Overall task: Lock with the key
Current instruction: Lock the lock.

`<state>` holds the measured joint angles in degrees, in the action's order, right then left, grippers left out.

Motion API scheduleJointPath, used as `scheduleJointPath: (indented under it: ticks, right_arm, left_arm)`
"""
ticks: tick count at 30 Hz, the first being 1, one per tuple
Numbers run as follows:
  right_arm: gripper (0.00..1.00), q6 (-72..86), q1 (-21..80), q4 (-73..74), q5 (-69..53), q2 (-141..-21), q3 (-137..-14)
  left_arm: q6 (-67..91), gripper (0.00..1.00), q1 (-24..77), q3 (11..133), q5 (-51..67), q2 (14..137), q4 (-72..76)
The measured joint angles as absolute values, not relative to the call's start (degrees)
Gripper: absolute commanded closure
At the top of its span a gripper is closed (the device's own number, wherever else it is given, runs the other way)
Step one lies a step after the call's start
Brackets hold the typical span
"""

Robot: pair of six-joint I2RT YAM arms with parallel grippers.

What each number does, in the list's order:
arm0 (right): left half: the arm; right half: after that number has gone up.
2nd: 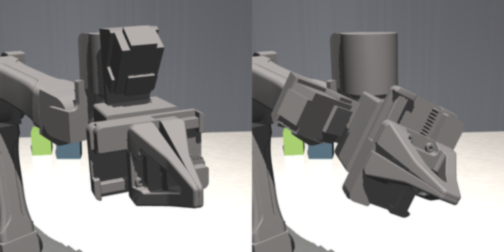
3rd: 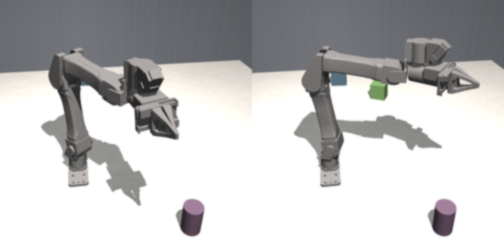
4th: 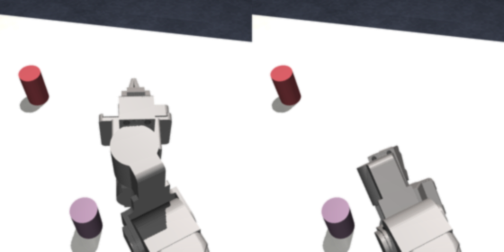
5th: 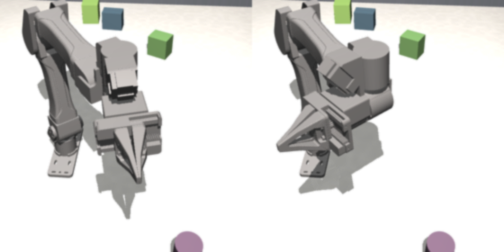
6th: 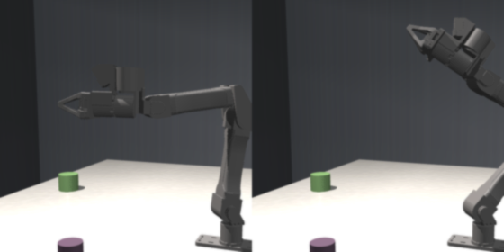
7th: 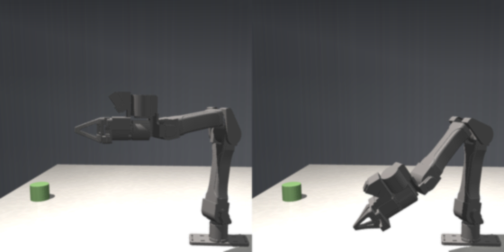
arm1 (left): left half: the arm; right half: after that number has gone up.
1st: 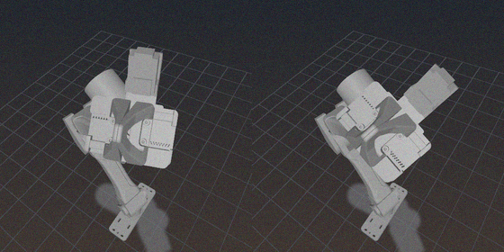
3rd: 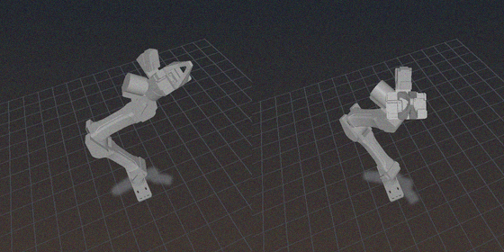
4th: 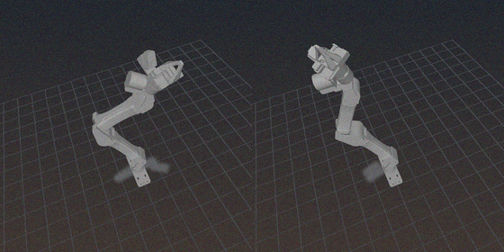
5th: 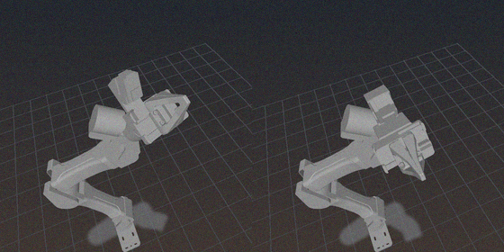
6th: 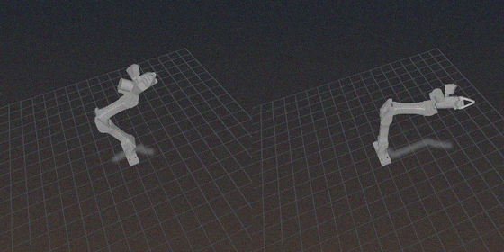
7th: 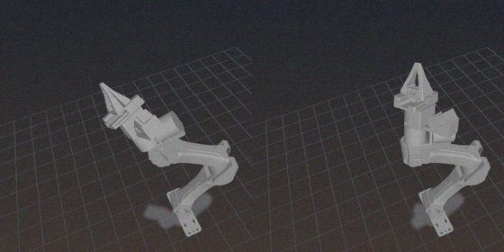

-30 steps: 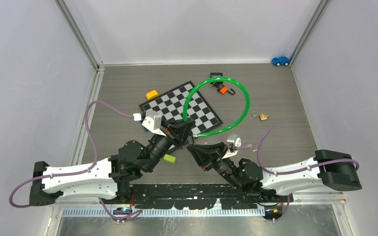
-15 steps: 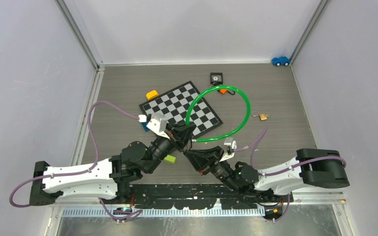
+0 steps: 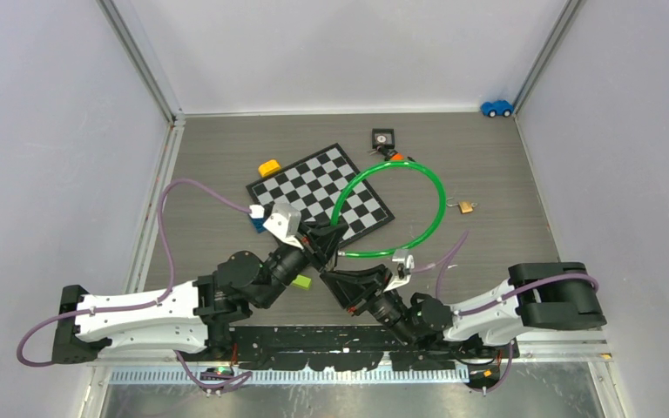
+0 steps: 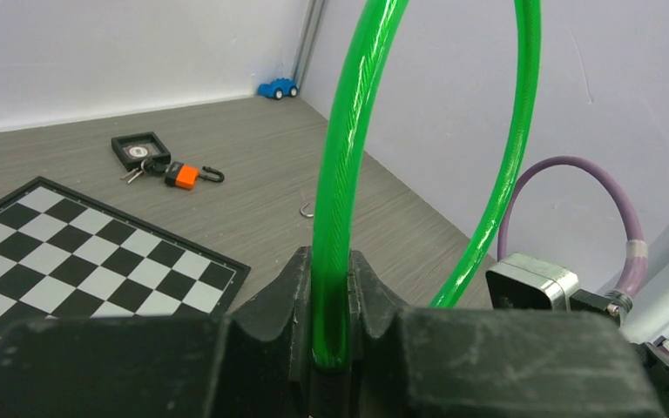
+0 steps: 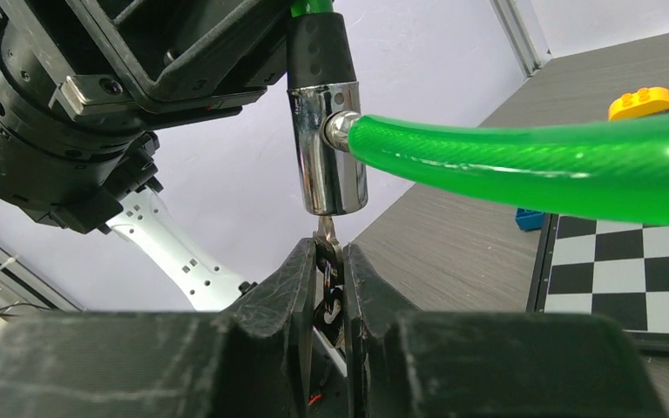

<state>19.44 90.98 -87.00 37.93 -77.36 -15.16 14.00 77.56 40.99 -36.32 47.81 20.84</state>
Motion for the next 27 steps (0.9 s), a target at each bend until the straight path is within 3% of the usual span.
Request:
scheduleJointPath:
  ticks: [19,27]
  right_arm:
    - [1.0,19.9,95.7,-85.6,45.2,-80.5,-17.8]
    - [1.0,19.0,97.6,-68.8,48.8,-67.7,-18.6]
  left_arm:
    - [12.9,1.0,78.0,41.0,-35.2,47.8,17.7]
    - [15.3,1.0,78.0,39.7,-35.2,45.5,18.9]
